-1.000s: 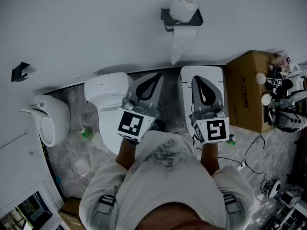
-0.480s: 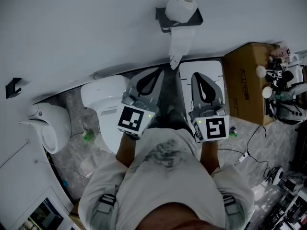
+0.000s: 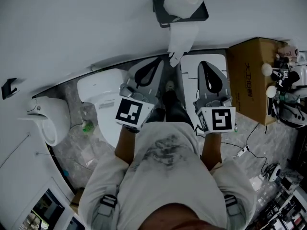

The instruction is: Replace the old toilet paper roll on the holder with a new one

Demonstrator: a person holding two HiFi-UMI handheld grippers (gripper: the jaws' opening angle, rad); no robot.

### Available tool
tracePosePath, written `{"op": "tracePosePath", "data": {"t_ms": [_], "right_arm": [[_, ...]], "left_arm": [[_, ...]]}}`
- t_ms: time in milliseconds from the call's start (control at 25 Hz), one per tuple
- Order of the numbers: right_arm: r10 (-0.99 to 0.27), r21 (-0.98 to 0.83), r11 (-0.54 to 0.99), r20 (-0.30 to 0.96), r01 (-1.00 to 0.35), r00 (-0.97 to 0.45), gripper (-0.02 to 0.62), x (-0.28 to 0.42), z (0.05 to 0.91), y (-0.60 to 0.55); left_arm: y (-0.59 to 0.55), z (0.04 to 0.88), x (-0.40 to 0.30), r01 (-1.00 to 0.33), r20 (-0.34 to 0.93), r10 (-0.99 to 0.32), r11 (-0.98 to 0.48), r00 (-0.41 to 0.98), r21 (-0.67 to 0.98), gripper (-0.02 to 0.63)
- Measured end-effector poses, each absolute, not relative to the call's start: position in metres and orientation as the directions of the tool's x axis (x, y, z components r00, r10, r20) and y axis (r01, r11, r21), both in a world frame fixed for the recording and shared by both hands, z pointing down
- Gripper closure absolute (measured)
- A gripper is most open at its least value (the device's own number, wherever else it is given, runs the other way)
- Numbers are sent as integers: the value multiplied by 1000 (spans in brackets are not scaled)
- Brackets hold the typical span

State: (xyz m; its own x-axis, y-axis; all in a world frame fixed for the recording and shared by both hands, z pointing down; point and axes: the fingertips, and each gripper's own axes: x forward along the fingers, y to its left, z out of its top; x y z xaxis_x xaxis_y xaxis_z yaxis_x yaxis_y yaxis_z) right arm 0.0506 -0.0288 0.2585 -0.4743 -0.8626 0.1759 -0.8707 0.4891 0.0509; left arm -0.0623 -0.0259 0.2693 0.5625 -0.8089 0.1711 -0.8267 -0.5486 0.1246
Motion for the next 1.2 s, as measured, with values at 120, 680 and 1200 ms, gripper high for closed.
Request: {"op": "tracePosePath", "data": {"t_ms": [120, 680, 1200], "right_arm": [[-863, 52, 487, 183, -872, -471, 597, 57, 266, -45], [-877, 49, 455, 197, -889, -438, 597, 70, 300, -102], [-868, 58, 466, 224, -883, -443, 596, 68, 324, -137]], "left_arm": [[-38, 279, -61, -832, 177, -813, -540, 555, 126, 607], [-78, 314, -48, -834, 206, -808, -538, 552, 126, 607], [-105, 339, -46, -838, 202, -813, -529, 545, 131, 607]]}}
